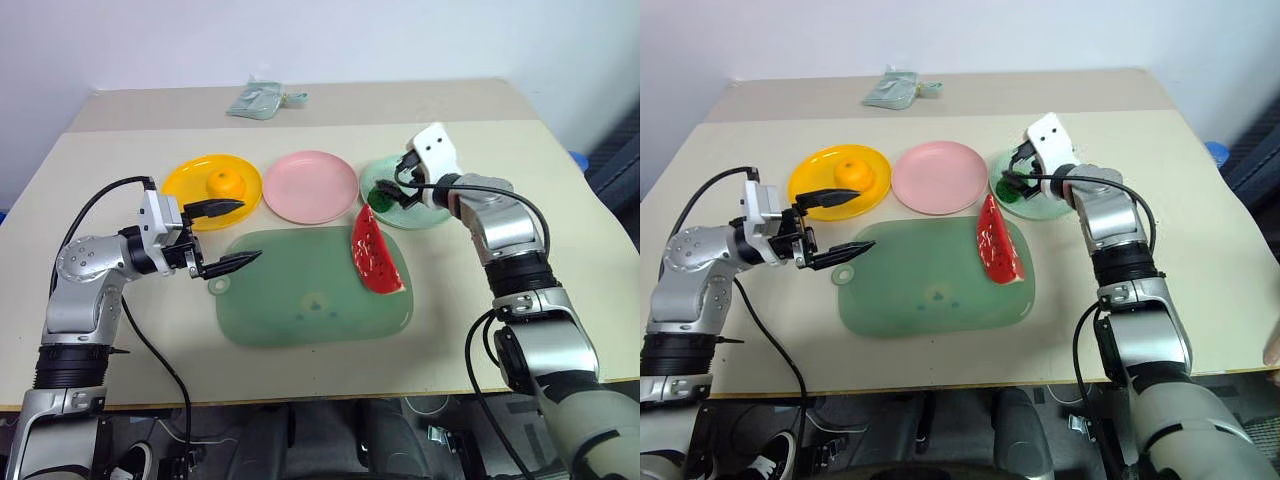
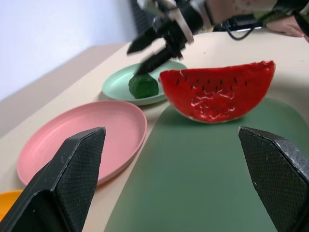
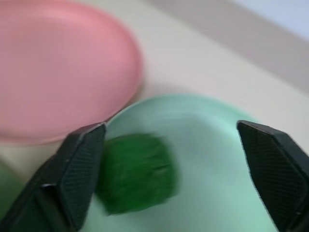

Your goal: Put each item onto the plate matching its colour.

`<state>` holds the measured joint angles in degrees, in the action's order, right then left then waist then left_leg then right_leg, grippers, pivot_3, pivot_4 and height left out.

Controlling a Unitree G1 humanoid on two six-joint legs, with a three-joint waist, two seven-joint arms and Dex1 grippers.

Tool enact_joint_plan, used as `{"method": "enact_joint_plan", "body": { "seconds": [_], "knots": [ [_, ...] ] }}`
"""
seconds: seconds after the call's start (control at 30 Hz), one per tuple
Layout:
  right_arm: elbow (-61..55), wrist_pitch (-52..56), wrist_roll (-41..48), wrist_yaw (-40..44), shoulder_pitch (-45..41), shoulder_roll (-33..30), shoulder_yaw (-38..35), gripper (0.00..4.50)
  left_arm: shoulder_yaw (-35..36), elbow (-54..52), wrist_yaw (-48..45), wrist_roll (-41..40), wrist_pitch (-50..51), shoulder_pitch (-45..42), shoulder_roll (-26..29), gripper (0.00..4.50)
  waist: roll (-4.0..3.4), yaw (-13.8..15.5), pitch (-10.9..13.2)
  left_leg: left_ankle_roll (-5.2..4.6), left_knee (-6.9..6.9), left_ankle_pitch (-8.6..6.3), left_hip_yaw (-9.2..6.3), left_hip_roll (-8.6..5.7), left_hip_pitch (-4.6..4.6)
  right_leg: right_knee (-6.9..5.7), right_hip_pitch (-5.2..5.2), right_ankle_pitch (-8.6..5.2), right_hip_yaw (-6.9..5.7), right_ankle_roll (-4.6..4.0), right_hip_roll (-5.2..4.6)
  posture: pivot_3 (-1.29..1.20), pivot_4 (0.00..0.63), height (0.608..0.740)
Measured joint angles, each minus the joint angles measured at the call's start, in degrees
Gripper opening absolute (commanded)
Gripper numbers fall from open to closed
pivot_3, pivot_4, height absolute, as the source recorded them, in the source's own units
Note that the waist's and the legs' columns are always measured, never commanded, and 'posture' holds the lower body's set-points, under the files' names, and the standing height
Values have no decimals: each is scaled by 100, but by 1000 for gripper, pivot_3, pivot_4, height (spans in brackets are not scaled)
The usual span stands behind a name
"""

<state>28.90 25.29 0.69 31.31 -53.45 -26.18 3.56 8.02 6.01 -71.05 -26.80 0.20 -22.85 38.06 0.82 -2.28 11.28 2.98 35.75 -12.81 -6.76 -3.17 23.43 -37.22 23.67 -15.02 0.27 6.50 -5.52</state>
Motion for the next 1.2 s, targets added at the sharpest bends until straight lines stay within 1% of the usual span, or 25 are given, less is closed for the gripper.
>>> {"method": "enact_joint_plan", "body": {
  "seconds": [0.07, 0.13, 0.33, 0.4, 0.47, 0.57, 0.73, 0.97, 1.1, 1.2],
  "knots": [
    [-91, 193, 79, -67, -5, 6, -151, 4462, -8, 5, 0, 5, -59, 0, -15, 4500, 0, -11, 0, 0, -2, 0, 0, 1, 0, 0, 1, 0, 0, 0, 1, 0, 150, 740],
    [-420, 673, 348, -63, 1, 66, -364, 4462, -14, 4, 1, 3, -64, -1, -41, 4500, -1, -19, 0, 0, -3, 0, -1, 2, 0, -1, 2, 0, 1, 0, 1, 0, 150, 740],
    [-2342, 3396, 1730, -211, 0, 292, -1340, 4462, -31, 3, -69, -23, -16, 26, -50, 4500, -1, -13, 1, -1, -5, 0, 3, 5, 0, -4, 7, 0, 10, 0, 2, 0, 150, 740],
    [-2773, 3987, 1965, -302, 1, 281, -1409, 4462, -30, 2, -66, -23, -15, 27, -52, 4500, -1, -11, 1, -1, -5, -1, 4, 4, 0, -4, 8, 0, 11, 0, 2, 0, 150, 740],
    [-3276, 4464, 2098, -324, 60, 118, -1293, 4462, -30, 1, -58, -23, -17, 30, -69, 4500, -1, 11, 1, -1, -5, -1, 4, 4, 1, -3, 8, 0, 11, 0, 1, 0, 150, 740],
    [-3966, 5004, 2216, -331, 342, -185, -1023, 4462, -36, 2, -42, -20, -25, 39, -124, 4500, 1, 24, -1, -2, -4, -1, 4, 3, 1, -1, 5, 0, 11, 0, 1, 0, 150, 740],
    [-4528, 5707, 2378, -445, 885, -205, -883, 4462, -45, 2, -42, -20, -32, 40, -162, 4500, 1, 4, 0, -3, -1, -1, 6, 4, 1, -6, 7, 0, 11, 0, 1, 0, 150, 740],
    [-4894, 6463, 2627, -536, 884, -85, -1186, 4462, -48, 2, -95, -39, 65, 38, -163, 4500, 1, -6, 0, -3, -2, -1, 5, 4, 1, -5, 7, 0, 11, 0, 2, 0, 150, 740],
    [-5022, 6679, 2763, -609, 901, 127, -1220, 4462, -48, -3, -94, -75, 102, 29, -170, 4500, 1, -8, -1, -3, -2, -1, 5, 4, 1, -5, 7, 0, 11, 0, 2, 0, 150, 740],
    [-5142, 6680, 2785, -647, 1026, 143, -1213, 4462, -48, -54, -86, -86, 151, 37, -171, 4500, 1, 11, -1, -3, -2, -1, 5, 4, 1, -5, 6, 0, 11, 0, 1, 0, 150, 740]
  ]
}}
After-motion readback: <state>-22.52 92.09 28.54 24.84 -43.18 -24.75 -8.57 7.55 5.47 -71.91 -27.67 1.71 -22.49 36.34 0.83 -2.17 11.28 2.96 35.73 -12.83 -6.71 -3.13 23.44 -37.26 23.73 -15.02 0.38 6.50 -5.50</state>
